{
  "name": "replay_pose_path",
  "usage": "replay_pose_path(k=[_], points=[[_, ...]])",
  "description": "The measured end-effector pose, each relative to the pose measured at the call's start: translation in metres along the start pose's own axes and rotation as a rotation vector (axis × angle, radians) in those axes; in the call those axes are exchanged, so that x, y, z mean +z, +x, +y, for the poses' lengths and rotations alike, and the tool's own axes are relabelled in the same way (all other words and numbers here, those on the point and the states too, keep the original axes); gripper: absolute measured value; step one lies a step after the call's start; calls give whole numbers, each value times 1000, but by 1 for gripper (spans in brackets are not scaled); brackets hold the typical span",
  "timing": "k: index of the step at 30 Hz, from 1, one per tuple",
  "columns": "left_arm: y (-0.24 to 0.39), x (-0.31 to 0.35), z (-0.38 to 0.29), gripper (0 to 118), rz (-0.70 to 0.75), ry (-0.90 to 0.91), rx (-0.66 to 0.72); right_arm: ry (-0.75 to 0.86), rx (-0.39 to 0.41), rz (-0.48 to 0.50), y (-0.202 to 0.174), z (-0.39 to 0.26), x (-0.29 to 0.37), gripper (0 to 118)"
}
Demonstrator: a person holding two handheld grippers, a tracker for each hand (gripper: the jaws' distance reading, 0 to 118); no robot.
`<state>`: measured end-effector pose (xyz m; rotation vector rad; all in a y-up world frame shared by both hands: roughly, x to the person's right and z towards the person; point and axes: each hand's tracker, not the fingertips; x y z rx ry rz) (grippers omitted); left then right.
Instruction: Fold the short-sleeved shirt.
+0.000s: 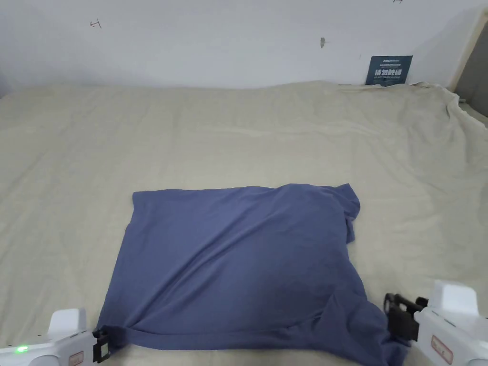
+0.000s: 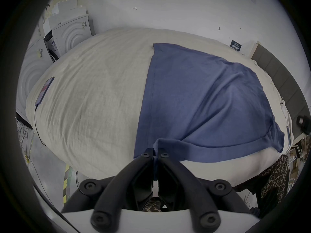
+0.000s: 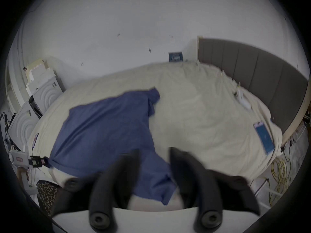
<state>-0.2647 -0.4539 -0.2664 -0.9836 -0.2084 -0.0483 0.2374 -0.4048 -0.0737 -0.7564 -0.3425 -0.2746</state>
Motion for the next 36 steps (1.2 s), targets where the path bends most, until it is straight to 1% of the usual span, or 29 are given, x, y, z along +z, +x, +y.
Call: replay_pose_path(k=[1,4,6,11,12,13,14,15,16,17,22,25,27,29,32,36], points=[[0,1,1,1,-2,9,0,-27,-6,-3,1,-6,-7,87],[-1,6,5,1,-8,22,0,-90,2,-30,-3,-23,-21,87],[0,10,9,1,-15,31,-1,-166,10,-41,-4,-34,-34,87],[2,13,15,1,-16,48,-12,-222,12,-21,-19,-46,-36,85],[2,12,16,1,-15,49,-16,-230,16,-13,-21,-46,-36,82],[3,11,16,1,-12,49,-19,-227,15,-6,-23,-47,-35,65],[3,11,17,1,-7,50,-25,-220,17,0,-25,-46,-33,41],[4,10,17,1,-4,52,-27,-219,21,-5,-25,-44,-32,15],[3,10,17,1,-3,53,-26,-213,27,-7,-26,-44,-31,5],[4,10,17,1,-4,54,-22,-203,34,15,-26,-42,-28,5],[1,11,20,1,-1,66,-15,-134,58,25,-22,-29,-15,4],[-2,14,27,1,6,84,-17,-58,62,46,-18,-12,-5,4],[-4,17,34,1,8,100,-14,-13,100,48,-17,4,-2,4],[-7,18,44,1,5,121,-9,37,120,54,-18,22,2,4],[-9,18,61,1,7,146,-14,68,135,73,-18,48,-5,4],[-4,13,91,1,-4,170,-23,88,178,74,-25,81,-28,4]])
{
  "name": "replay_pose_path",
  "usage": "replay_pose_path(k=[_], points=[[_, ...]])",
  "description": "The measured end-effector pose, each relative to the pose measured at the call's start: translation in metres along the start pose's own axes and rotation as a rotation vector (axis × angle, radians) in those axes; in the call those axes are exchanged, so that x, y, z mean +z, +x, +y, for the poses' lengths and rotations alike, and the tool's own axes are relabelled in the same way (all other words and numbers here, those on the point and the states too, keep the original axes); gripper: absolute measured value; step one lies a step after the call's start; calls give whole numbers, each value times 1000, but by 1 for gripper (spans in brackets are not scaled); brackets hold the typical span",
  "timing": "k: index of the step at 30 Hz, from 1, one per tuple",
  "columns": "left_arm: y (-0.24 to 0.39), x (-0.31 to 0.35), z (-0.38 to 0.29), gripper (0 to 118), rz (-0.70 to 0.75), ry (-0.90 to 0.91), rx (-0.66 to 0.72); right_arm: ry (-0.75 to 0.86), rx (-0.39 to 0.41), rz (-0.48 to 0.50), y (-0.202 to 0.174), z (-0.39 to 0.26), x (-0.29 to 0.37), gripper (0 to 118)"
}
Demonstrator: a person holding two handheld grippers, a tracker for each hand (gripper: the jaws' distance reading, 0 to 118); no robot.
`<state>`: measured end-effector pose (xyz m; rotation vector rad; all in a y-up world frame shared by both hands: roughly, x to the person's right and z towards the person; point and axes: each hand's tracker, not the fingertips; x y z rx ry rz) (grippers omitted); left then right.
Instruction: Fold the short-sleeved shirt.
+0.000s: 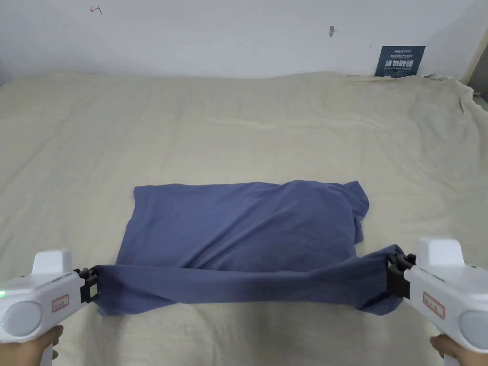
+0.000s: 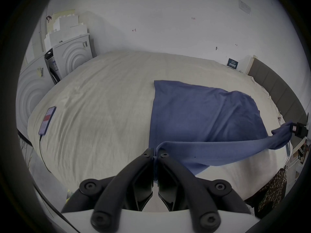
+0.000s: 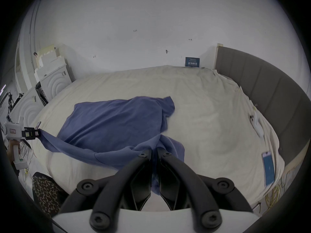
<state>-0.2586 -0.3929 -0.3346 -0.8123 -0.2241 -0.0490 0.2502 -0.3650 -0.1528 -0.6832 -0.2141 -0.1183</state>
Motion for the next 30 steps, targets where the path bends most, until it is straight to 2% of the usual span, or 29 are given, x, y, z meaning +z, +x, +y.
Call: replay_pose_path(k=[7,13,22,25,26,28,29,30], points=[[18,-44,39,1,22,-4,-119,-45,51,-3,-3,30,-60,4],[19,-107,52,1,34,-58,-174,-118,94,-23,2,37,-114,4],[18,-158,42,1,63,-172,-135,-222,36,-42,15,21,-179,4],[17,-164,39,3,70,-202,-126,-251,13,-48,7,15,-181,5],[17,-163,40,6,71,-200,-121,-254,9,-51,6,13,-182,5],[16,-160,45,24,70,-203,-98,-252,2,-55,0,14,-172,9],[16,-157,46,30,56,-204,-82,-245,-3,-57,-1,15,-169,12],[15,-154,48,30,55,-204,-69,-236,-7,-58,-1,18,-163,12]])
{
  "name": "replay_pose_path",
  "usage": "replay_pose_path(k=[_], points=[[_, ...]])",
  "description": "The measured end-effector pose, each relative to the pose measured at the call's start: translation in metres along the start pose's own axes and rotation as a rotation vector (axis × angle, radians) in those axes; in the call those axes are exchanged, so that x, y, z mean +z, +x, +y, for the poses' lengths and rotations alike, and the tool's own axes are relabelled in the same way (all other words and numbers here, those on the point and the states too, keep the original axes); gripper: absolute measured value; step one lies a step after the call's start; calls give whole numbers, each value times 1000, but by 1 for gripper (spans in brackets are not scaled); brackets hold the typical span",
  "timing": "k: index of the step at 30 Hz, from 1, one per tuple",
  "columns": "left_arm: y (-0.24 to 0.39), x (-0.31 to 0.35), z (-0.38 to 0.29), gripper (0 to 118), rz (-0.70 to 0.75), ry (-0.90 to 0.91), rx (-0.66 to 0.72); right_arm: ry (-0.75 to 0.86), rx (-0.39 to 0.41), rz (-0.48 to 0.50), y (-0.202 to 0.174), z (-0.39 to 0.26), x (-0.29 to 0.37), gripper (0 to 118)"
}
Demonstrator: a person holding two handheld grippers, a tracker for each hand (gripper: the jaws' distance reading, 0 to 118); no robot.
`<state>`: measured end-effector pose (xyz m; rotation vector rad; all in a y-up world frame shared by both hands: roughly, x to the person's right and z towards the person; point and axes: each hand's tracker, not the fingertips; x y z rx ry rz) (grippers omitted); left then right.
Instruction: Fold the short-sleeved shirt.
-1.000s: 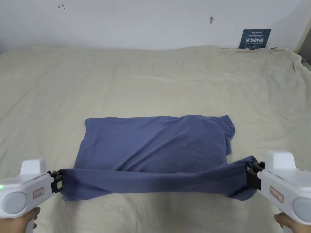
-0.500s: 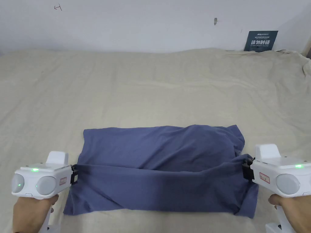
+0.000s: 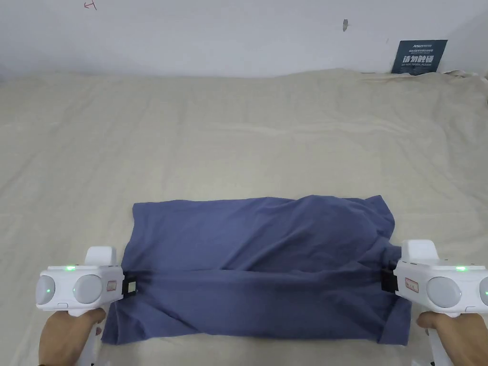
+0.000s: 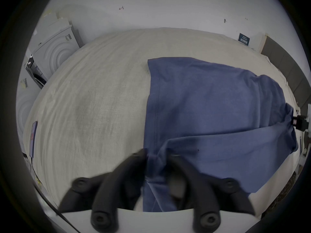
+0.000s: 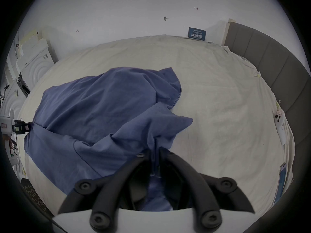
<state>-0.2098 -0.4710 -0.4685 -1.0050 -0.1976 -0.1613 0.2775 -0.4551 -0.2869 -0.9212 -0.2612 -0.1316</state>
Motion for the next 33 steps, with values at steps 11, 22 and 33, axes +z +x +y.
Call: replay_pose_path(k=[11,22,33], points=[[0,101,-7,113,-34,234,45,213,-25,44,3,9,116,95],[4,184,-54,80,-48,385,65,429,-26,24,-1,-34,219,66],[14,203,-101,0,-87,435,42,472,-10,40,-3,-61,232,0]])
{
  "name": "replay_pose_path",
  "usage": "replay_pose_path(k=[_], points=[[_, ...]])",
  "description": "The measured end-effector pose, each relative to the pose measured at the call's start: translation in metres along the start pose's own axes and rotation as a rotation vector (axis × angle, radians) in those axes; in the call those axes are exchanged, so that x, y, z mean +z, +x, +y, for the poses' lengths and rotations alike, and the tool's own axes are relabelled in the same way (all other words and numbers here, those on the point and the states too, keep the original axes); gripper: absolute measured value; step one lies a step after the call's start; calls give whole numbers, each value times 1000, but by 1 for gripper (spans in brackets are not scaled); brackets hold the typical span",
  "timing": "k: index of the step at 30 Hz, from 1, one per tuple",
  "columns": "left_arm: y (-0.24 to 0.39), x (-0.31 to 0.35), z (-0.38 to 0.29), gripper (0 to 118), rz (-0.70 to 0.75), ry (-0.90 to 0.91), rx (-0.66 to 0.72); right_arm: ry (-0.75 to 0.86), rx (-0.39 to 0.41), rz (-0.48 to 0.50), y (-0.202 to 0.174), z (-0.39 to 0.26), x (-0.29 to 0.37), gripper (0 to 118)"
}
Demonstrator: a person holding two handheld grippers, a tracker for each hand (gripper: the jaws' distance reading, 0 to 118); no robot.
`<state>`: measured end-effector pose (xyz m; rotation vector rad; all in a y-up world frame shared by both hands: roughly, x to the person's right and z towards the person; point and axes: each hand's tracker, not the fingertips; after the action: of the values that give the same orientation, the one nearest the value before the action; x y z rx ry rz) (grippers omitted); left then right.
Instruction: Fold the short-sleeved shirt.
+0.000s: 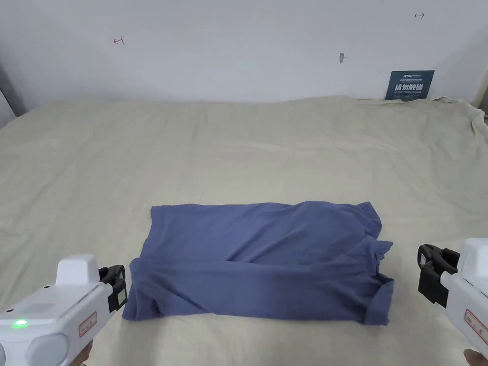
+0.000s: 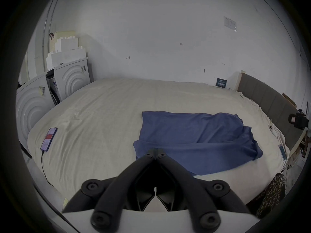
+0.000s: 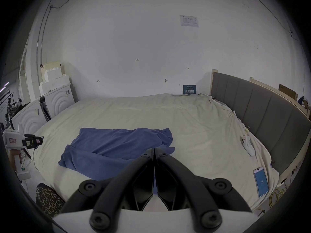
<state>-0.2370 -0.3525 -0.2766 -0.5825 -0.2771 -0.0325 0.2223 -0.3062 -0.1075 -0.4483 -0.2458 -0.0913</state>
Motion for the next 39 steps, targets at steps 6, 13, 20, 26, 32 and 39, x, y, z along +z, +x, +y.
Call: replay_pose_path(k=[6,13,20,26,32,39], points=[[-2,-11,2,0,3,-24,17,-6,-2,4,-1,-1,-6,0],[-13,-61,2,5,18,-214,34,-25,-17,10,-1,-4,-18,0],[-42,-124,-16,84,31,-393,174,-54,-25,12,2,-6,-34,0],[-41,-152,-35,84,87,-481,101,-83,-50,6,6,-10,-46,0],[-28,-165,-45,65,87,-516,39,-115,-62,-1,4,-15,-53,0],[-24,-161,-37,6,29,-507,49,-169,-74,-13,4,-25,-63,0]])
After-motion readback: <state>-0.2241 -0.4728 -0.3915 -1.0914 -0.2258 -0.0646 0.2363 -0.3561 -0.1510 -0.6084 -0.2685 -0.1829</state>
